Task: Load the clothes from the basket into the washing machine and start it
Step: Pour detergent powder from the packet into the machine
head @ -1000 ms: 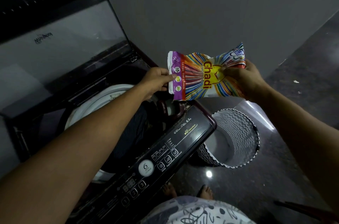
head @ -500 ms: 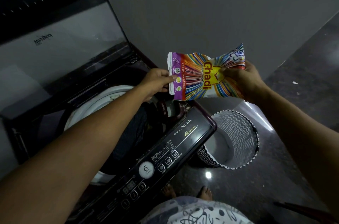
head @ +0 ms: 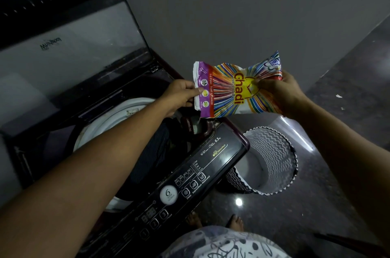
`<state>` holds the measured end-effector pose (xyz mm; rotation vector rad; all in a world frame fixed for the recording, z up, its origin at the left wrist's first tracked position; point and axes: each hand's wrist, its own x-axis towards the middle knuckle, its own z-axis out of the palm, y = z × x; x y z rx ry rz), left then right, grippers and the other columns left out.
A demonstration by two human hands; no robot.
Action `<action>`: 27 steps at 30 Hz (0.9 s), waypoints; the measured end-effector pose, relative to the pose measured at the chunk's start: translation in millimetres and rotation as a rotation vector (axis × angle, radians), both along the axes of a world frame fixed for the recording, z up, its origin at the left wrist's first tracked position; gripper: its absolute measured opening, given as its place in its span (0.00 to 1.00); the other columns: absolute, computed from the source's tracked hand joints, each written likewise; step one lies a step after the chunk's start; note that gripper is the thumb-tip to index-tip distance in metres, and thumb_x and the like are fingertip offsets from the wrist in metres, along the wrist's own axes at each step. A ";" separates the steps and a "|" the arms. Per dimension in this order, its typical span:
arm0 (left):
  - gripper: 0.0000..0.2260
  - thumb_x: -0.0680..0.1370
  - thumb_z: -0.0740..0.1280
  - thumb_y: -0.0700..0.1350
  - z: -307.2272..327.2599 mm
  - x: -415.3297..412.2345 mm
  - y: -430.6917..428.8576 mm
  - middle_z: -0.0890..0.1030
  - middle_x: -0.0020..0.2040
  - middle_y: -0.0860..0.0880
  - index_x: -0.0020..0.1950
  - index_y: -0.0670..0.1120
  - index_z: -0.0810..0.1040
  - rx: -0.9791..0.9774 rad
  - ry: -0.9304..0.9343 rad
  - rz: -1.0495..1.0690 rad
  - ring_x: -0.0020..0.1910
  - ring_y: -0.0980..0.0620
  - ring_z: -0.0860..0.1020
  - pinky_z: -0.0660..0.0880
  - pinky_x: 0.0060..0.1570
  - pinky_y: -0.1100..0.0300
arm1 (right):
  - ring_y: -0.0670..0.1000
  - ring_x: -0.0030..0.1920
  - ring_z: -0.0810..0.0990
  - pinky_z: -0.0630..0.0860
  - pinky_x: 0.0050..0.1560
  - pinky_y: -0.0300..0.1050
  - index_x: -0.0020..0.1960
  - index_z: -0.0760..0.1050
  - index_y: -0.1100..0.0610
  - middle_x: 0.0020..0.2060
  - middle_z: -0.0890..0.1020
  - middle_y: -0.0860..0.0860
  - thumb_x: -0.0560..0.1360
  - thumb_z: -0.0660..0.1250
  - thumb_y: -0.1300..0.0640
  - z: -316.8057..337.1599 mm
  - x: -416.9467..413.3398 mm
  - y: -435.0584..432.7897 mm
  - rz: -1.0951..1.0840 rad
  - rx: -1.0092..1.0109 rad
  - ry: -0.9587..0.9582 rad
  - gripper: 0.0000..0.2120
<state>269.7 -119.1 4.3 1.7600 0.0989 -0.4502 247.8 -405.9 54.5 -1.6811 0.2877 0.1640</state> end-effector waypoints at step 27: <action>0.11 0.80 0.70 0.46 5.9 -3.5 -1.1 0.86 0.52 0.46 0.58 0.42 0.82 0.013 -0.007 0.006 0.47 0.52 0.82 0.79 0.50 0.57 | 0.52 0.44 0.87 0.85 0.44 0.47 0.57 0.77 0.56 0.48 0.85 0.54 0.76 0.70 0.65 9.1 -0.6 2.7 0.044 0.008 -0.012 0.11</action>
